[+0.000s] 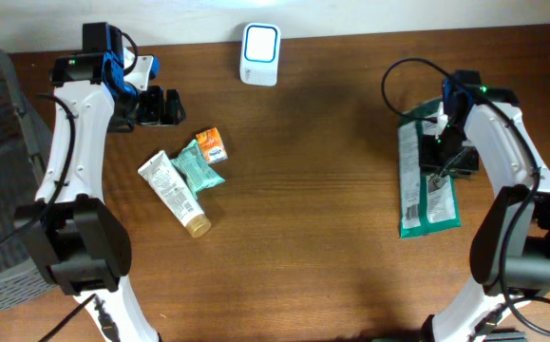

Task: Scan the item barcode
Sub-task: 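Carry the gloves packet right and lay it on the table, then reach the right gripper to the orange box and grasp it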

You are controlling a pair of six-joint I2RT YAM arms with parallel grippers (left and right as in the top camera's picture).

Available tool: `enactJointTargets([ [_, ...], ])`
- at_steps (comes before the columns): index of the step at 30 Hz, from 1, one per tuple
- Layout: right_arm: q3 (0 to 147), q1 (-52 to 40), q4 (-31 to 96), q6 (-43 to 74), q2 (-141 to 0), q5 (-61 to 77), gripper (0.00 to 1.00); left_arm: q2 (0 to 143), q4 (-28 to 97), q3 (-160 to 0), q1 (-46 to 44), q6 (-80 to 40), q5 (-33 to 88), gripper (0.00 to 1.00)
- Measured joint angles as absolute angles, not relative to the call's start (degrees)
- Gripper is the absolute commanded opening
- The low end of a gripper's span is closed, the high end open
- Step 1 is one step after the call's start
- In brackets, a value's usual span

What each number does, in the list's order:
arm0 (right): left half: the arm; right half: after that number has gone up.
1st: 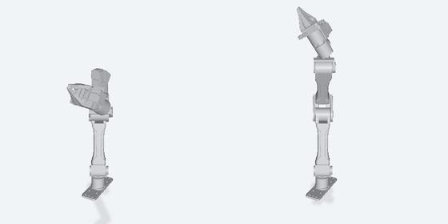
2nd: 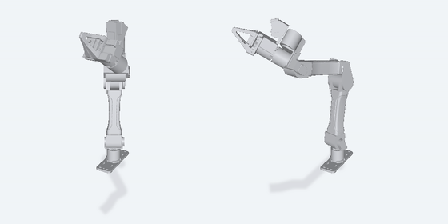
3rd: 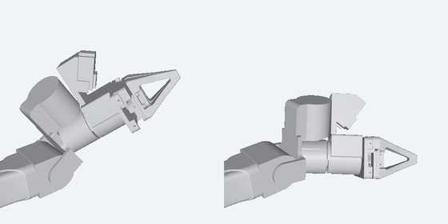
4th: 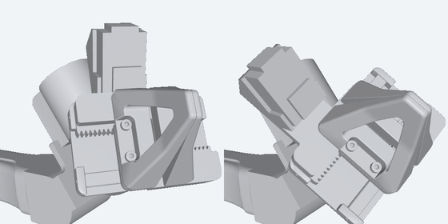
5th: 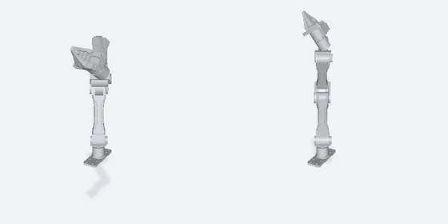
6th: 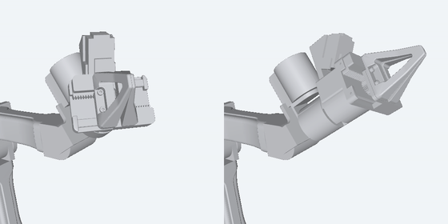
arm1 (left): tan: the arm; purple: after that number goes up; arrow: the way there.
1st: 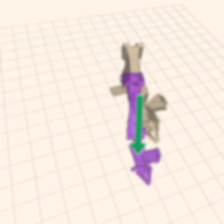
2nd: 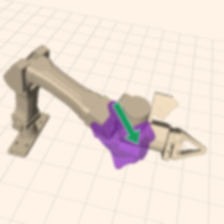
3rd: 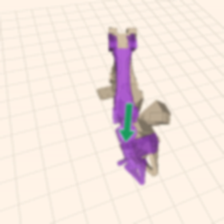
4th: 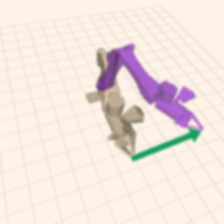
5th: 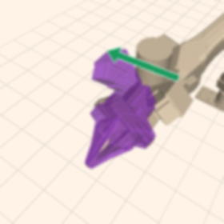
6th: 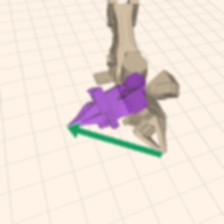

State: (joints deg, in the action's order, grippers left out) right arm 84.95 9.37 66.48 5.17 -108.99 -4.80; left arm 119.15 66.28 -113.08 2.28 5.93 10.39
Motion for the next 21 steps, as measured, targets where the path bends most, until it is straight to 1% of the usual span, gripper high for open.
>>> enactJointTargets([
  [1, 85.7, 9.5, 68.0, 5.7, -109.0, -4.8, 0.81, 119.2, 66.3, -113.1, 2.3, 5.9, 10.4, 0.99],
  [2, 87.3, 9.6, 69.9, 6.4, -109.1, -4.8, 0.87, 119.2, 66.3, -113.1, 2.3, 5.9, 10.4, 0.99],
  [3, 90.1, 9.6, 72.7, 6.4, -109.4, -4.8, 0.89, 119.2, 66.2, -113.1, 2.3, 6.0, 10.4, 0.99],
  [8, 107.9, 9.1, 82.5, 7.5, -109.7, -4.3, 0.90, 119.2, 66.4, -113.1, 2.3, 5.9, 10.4, 0.99],
  [10, 113.2, 7.7, 83.6, 6.9, -109.6, -0.8, 0.94, 119.2, 66.4, -113.1, 2.3, 5.9, 10.4, 0.99],
  [11, 114.3, 6.2, 83.0, 5.7, -109.6, 2.9, 0.99, 119.2, 66.4, -113.1, 2.3, 5.9, 10.4, 0.99],
  [15, 114.3, 0.7, 78.3, 4.1, -109.6, 13.3, 0.98, 119.2, 66.4, -113.1, 2.3, 5.9, 10.4, 0.99],
  [19, 114.3, -7.7, 68.2, 4.0, -109.7, 22.0, 0.98, 119.2, 66.4, -113.1, 2.3, 5.9, 10.4, 0.99],
  [20, 114.3, -9.6, 66.8, 4.1, -110.0, 22.6, 0.95, 119.2, 66.4, -113.1, 2.3, 5.9, 10.4, 0.99],
  [21, 114.3, -12.7, 63.9, 4.1, -110.9, 23.6, 0.95, 119.2, 66.4, -113.1, 2.3, 5.9, 10.4, 0.99],
])
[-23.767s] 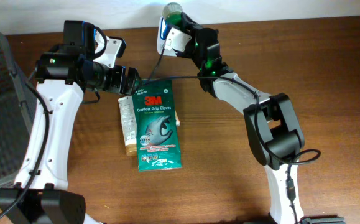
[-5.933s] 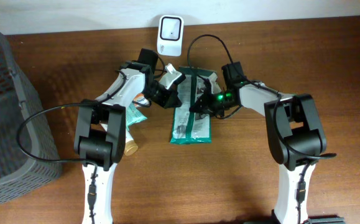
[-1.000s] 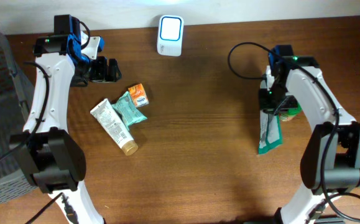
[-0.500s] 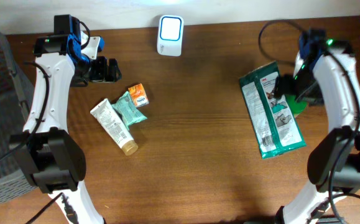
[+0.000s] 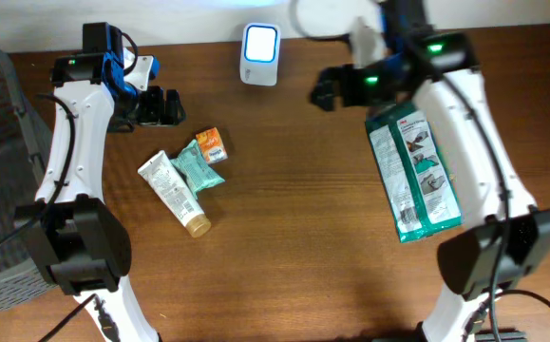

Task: Scan the item barcode
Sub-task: 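Reach the right gripper to the orange box and grasp it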

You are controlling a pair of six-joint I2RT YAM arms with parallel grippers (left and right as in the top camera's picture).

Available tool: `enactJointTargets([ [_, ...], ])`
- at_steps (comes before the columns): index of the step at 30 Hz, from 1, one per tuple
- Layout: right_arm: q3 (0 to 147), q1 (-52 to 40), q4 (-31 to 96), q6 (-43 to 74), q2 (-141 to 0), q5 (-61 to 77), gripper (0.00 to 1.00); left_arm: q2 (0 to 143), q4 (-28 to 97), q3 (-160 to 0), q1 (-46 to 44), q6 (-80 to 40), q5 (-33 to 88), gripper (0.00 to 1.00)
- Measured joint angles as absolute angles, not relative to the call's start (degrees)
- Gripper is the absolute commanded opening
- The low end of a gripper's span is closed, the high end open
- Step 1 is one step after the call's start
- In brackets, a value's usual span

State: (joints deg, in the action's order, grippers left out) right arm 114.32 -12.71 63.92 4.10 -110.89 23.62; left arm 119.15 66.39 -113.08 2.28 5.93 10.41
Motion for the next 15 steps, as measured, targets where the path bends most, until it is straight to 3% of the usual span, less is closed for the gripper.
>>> enactJointTargets([
  [4, 114.3, -20.2, 55.5, 8.1, -116.9, 24.9, 0.80, 119.2, 66.4, -113.1, 2.3, 5.9, 10.4, 0.99],
  [5, 114.3, -22.0, 52.8, 9.5, -119.3, 25.0, 0.72, 119.2, 66.3, -113.1, 2.3, 5.9, 10.4, 0.99],
  [15, 114.3, -29.6, 38.2, 19.1, -135.0, 25.5, 0.61, 119.2, 66.4, -113.1, 2.3, 5.9, 10.4, 0.99],
])
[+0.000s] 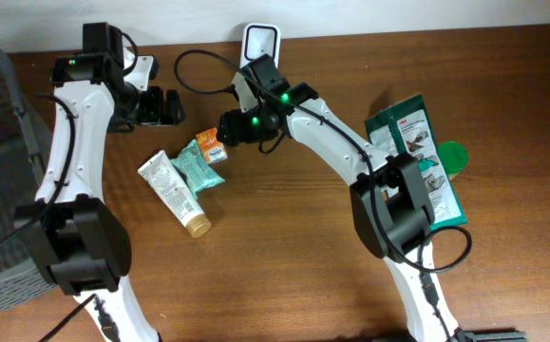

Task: Scan the item barcode
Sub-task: 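Reach the right gripper to the orange box and grasp it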

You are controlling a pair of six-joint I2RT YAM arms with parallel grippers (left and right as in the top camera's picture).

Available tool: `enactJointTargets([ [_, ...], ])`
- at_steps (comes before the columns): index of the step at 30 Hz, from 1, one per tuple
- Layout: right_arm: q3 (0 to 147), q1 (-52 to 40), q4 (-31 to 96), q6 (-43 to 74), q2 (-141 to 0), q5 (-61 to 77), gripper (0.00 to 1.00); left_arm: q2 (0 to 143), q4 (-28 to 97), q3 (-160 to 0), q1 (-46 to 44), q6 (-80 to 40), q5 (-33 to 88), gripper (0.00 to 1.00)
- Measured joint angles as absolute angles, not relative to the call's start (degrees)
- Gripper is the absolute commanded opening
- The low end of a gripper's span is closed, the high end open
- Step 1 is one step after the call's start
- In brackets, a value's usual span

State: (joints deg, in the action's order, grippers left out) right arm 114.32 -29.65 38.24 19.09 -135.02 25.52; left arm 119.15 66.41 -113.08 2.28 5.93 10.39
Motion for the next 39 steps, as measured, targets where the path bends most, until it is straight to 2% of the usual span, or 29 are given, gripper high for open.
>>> enactJointTargets([
  [11, 114.3, -31.5, 30.7, 22.1, -141.8, 26.9, 0.45, 119.2, 66.4, -113.1, 2.3, 5.9, 10.4, 0.99],
  [12, 114.3, -31.8, 29.9, 22.3, -142.3, 27.2, 0.34, 119.2, 66.4, -113.1, 2.3, 5.9, 10.4, 0.99],
  [13, 114.3, -32.1, 29.5, 22.5, -142.4, 27.4, 0.19, 119.2, 66.4, -113.1, 2.3, 5.9, 10.4, 0.99],
  [15, 114.3, -32.4, 29.1, 22.7, -142.6, 27.3, 0.04, 119.2, 66.4, -113.1, 2.3, 5.9, 10.4, 0.99],
  [21, 114.8, -31.9, 32.8, 23.1, -142.8, 27.6, 0.04, 119.2, 66.4, -113.1, 2.3, 5.9, 10.4, 0.99],
  [25, 115.0, -27.0, 47.4, 18.4, -139.2, 28.6, 0.04, 119.2, 66.4, -113.1, 2.3, 5.9, 10.4, 0.99],
  [30, 115.0, -23.0, 58.4, 11.7, -133.2, 26.5, 0.04, 119.2, 66.4, -113.1, 2.3, 5.9, 10.4, 0.99],
  [31, 115.0, -23.0, 59.3, 11.0, -132.3, 25.5, 0.07, 119.2, 66.4, -113.1, 2.3, 5.9, 10.4, 0.99],
  [36, 113.5, -24.3, 60.3, 9.0, -131.4, 22.5, 0.35, 119.2, 66.4, -113.1, 2.3, 6.0, 10.4, 0.99],
  [39, 111.5, -24.5, 60.2, 9.1, -131.4, 22.0, 0.40, 119.2, 66.4, -113.1, 2.3, 5.9, 10.4, 0.99],
])
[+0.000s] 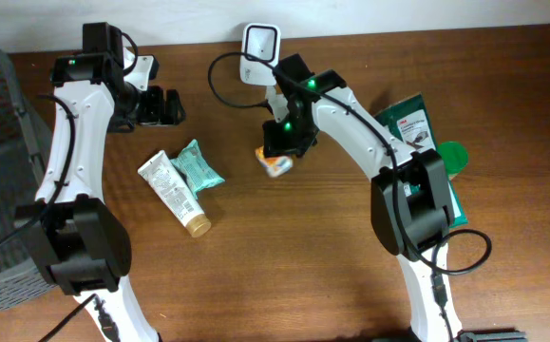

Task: Scan the item barcode
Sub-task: 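Reach the right gripper to the orange box and grasp it, then lift the orange box toward the scanner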

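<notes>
My right gripper is shut on a small orange packet, held above the table's middle, below the white barcode scanner at the back edge. A white tube and a teal pouch lie on the table at the left. My left gripper rests at the back left, open, with nothing between its fingers.
A large green packet lies at the right, partly under the right arm. A grey basket stands off the table's left edge. The brown wooden table shows bare wood at the front.
The right gripper was down at the orange packet next to the teal pouch; now it holds that packet to the right, clear of the pouch. The left arm has not moved.
The right gripper was on the green packet at the far right. Then the arm stood near the scanner, and the green packet lay shifted and tilted. Then the gripper was at the orange packet by the pouch, and now holds it below the scanner.
</notes>
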You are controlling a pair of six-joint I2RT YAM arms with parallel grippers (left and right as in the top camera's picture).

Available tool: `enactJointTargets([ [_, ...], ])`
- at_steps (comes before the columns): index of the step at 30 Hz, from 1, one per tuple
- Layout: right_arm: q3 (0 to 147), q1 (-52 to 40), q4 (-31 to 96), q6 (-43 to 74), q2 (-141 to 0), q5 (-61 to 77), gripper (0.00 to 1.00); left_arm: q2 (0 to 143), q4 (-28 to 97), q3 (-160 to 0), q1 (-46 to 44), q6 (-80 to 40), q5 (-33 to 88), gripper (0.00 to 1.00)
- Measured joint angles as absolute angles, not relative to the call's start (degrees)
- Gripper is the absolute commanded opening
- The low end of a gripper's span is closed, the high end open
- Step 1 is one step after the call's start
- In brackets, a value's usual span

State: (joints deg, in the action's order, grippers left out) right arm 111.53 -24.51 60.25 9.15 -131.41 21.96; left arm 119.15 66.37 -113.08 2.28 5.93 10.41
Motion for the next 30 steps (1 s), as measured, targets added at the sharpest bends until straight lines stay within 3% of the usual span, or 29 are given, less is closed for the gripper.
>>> enactJointTargets([
  [3, 108.9, -24.6, 59.6, 9.2, -131.4, 21.2, 0.46, 119.2, 66.4, -113.1, 2.3, 5.9, 10.4, 0.99],
  [10, 108.4, -24.3, 56.4, 6.7, -131.4, 14.6, 0.46, 119.2, 66.4, -113.1, 2.3, 5.9, 10.4, 0.99],
  [22, 111.4, -21.1, 53.1, -10.6, -132.2, 15.2, 0.46, 119.2, 66.4, -113.1, 2.3, 5.9, 10.4, 0.99],
  [30, 111.3, -20.4, 60.1, -15.0, -135.6, 19.7, 0.46, 119.2, 66.4, -113.1, 2.3, 5.9, 10.4, 0.99],
])
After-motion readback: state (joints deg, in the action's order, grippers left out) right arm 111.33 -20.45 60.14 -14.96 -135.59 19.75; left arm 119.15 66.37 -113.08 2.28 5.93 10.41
